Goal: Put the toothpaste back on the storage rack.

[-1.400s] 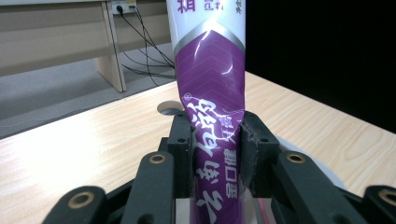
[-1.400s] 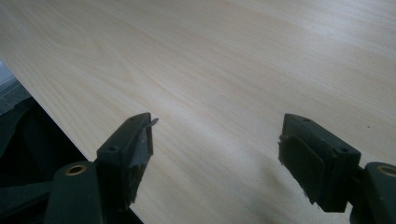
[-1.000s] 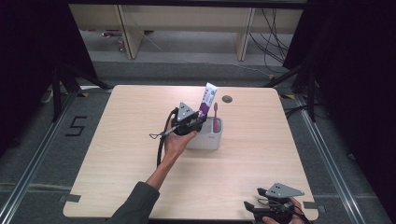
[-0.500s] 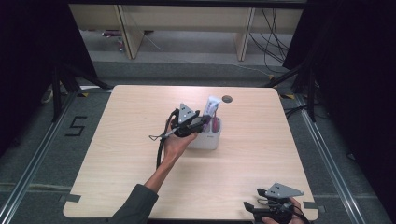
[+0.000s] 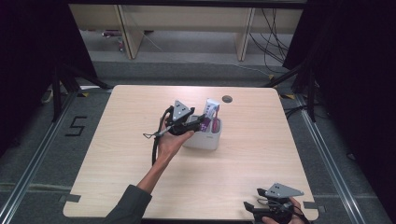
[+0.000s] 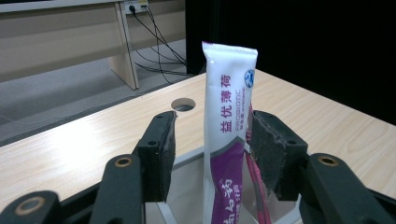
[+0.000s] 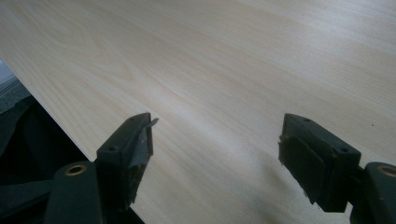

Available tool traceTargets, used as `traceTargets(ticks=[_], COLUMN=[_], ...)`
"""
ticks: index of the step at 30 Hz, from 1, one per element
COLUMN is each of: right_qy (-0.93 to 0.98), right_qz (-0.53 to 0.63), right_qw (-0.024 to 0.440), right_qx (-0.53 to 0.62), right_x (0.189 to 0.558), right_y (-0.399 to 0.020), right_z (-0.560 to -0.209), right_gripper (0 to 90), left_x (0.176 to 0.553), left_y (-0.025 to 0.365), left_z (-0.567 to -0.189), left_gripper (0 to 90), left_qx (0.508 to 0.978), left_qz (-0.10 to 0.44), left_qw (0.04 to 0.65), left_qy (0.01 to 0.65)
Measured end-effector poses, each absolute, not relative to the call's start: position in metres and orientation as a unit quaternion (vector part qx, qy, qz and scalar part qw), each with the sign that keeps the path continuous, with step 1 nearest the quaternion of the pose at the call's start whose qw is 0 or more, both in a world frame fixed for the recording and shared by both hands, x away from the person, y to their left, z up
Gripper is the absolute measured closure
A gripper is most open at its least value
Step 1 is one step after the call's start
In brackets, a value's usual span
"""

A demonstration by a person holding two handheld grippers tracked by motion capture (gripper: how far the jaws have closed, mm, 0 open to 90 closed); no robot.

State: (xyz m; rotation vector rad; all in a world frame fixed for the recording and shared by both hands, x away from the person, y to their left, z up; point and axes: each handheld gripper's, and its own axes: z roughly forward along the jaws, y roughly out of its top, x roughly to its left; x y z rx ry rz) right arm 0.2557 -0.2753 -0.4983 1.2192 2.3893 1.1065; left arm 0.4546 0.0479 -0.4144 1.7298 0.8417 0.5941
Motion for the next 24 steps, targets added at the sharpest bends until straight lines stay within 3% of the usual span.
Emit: traceTargets(ticks=[14,24], right_qy=[0.820,0.817], right_qz=[0.377,0.379], right_qw=[0.124,0.119], right_qx=[0.413,0.419], right_x=[0.256,0.256], right_y=[-0.276,-0.275], right_z=[-0.498,-0.499], right_gripper=[26.6,26.6], left_x=[0.451,0.443], left_y=[0.051,0.055], left_z=[-0.415,-0.414], left_gripper=[47.5,37.8], left_qx=[0.744,0.749], left_qz=[0.234,0.227], left_qw=[0.519,0.514], left_qy=[0.351,0.353])
